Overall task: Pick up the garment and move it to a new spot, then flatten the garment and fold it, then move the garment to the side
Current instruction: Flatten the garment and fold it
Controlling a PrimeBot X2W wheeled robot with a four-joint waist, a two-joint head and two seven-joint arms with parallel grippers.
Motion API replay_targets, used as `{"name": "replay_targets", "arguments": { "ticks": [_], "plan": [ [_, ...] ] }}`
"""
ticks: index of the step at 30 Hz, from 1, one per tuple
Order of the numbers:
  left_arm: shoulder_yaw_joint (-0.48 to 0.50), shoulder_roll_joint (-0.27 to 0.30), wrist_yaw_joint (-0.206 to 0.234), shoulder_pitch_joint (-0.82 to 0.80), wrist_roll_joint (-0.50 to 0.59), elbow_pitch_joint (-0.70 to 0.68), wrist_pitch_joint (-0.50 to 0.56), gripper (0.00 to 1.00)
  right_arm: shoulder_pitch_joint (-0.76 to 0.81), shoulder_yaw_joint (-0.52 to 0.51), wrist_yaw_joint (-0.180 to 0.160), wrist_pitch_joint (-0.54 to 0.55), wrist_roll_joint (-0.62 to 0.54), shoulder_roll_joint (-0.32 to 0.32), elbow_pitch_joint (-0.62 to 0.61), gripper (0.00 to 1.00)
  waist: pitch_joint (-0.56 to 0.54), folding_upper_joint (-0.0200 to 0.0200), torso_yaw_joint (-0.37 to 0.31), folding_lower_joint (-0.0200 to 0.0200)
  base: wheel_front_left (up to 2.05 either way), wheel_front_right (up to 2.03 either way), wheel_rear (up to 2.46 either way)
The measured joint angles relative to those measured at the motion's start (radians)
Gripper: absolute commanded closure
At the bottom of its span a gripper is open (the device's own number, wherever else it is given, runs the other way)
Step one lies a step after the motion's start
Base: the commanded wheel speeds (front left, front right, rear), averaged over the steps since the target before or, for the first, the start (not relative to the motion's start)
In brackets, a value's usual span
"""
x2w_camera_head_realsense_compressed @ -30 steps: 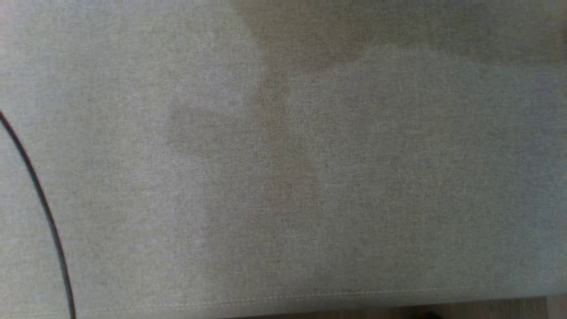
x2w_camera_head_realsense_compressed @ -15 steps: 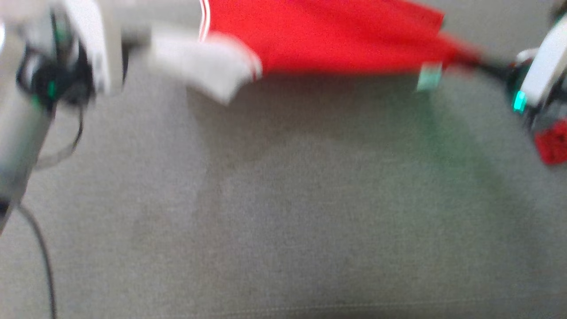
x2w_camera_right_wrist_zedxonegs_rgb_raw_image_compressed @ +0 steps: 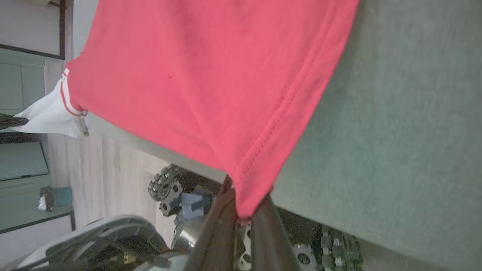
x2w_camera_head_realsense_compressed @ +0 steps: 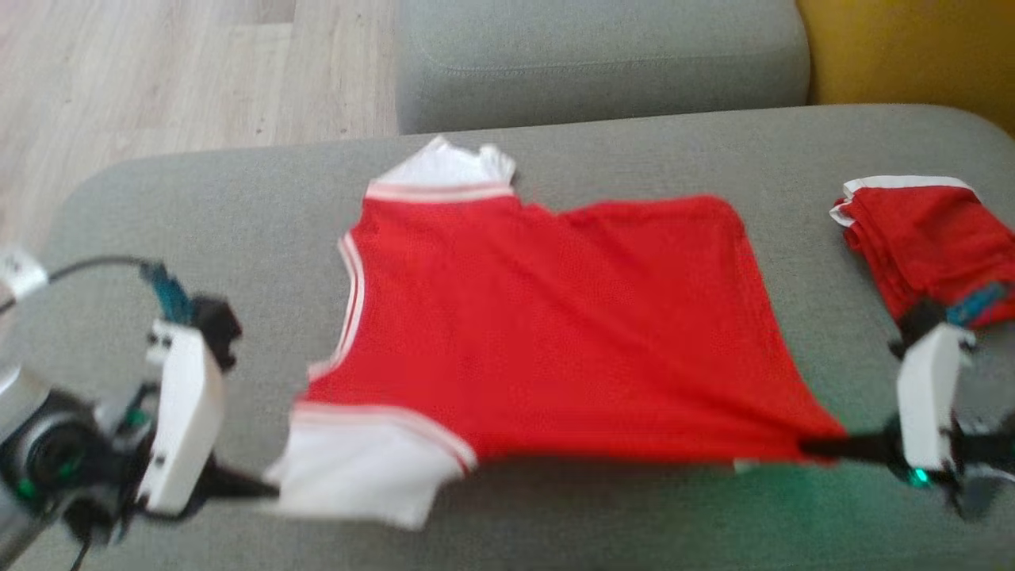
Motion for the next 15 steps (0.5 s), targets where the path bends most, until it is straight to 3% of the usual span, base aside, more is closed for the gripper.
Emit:
{"name": "replay_targets", "arguments": {
  "ticks": [4,7,15],
  "plan": [
    [-0.001,0.096,0.061,0.062,-0.060,-0.152,0.030,1.00,0.058,0.016,0.000,0.058,0.047,-0.059,-0.031,1.00,-0.002,0.0000,0.003,0.0000,0.00,0.00,0.00],
    [0.002,0.138,0.093,0.080,-0.089,-0.217,0.030,1.00,0.070,0.024,0.000,0.076,0.077,-0.082,-0.050,1.00,0.004,0.0000,0.002,0.0000,0.00,0.00,0.00],
    [0.044,0.121,0.140,0.054,-0.121,-0.215,0.029,1.00,0.022,0.045,0.000,0.116,0.133,-0.077,-0.042,1.00,0.059,0.0000,-0.006,0.0000,0.00,0.00,0.00]
  ]
}}
